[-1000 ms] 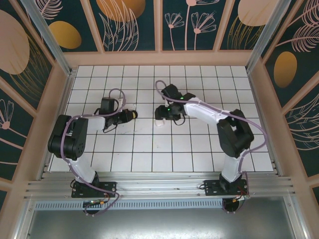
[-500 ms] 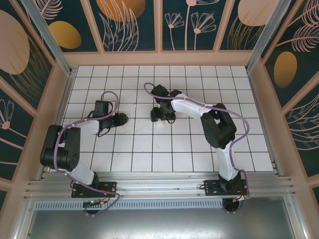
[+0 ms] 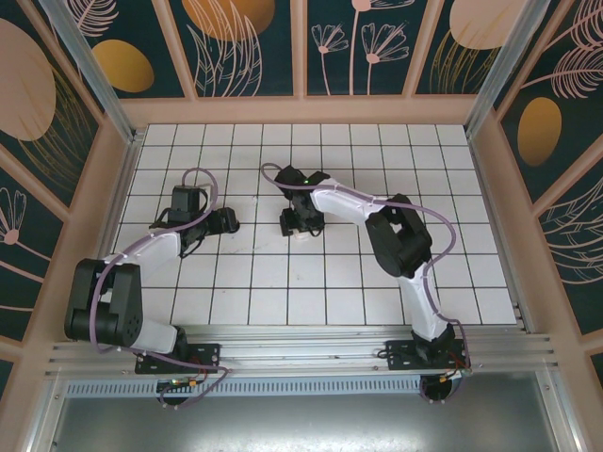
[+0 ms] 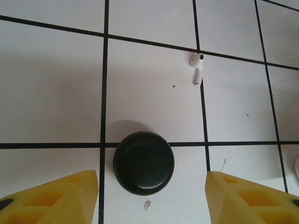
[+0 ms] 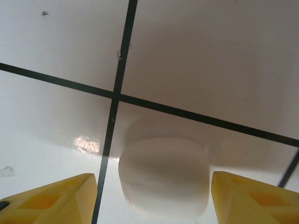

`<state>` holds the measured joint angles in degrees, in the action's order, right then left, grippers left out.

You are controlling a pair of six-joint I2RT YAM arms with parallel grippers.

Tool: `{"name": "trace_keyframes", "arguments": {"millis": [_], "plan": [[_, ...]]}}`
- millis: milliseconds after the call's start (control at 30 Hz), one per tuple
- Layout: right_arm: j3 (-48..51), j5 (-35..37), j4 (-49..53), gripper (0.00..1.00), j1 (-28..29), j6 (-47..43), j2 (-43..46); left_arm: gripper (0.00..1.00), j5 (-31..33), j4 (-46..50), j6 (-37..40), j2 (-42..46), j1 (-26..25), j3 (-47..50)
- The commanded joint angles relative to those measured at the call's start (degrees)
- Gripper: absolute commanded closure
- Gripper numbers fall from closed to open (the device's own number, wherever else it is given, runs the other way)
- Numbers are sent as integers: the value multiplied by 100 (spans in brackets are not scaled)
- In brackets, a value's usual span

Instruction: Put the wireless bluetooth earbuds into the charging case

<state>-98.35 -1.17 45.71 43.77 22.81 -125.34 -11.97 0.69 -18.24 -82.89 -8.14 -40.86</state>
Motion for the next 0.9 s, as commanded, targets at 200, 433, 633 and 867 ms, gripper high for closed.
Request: {"name": "trace_keyframes", "arguments": {"millis": [200, 433, 633, 867], "plan": [[-258, 176, 427, 48, 61, 108, -348, 39, -412, -54, 30, 432, 41, 71], [-19, 417, 265, 61, 7, 440, 212, 48, -1053, -1093, -354, 939, -62, 600], [368, 41, -357, 62, -264, 1067, 1536, 46, -748, -2557, -337, 1424, -1333, 1014], [777, -217, -942, 64, -319, 1629, 2778, 42, -360, -4919, -146, 1421, -2497, 1396]]}}
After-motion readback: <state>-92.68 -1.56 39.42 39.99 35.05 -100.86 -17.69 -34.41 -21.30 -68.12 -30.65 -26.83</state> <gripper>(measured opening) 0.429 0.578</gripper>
